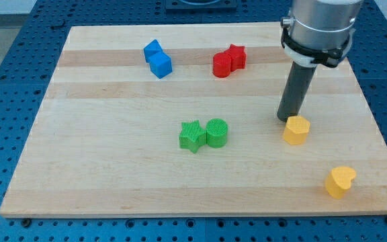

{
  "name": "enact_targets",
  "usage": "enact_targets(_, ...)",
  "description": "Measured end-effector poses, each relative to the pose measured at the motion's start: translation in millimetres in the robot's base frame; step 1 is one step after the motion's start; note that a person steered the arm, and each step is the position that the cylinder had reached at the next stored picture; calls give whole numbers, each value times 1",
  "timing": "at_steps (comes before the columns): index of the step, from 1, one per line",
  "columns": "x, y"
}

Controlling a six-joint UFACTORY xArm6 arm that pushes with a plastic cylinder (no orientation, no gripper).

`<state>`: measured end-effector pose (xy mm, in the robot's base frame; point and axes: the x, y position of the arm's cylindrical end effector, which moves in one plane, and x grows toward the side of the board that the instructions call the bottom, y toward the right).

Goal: Push the yellow hexagon down a bit

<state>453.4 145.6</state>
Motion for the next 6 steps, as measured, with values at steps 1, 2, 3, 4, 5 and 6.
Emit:
enact_targets(1,-19,0)
enact_targets(2,-10,5)
enact_targets(3,20,9)
enact_targets(4,38,18)
enact_targets(5,46,24)
enact_targets(6,47,24)
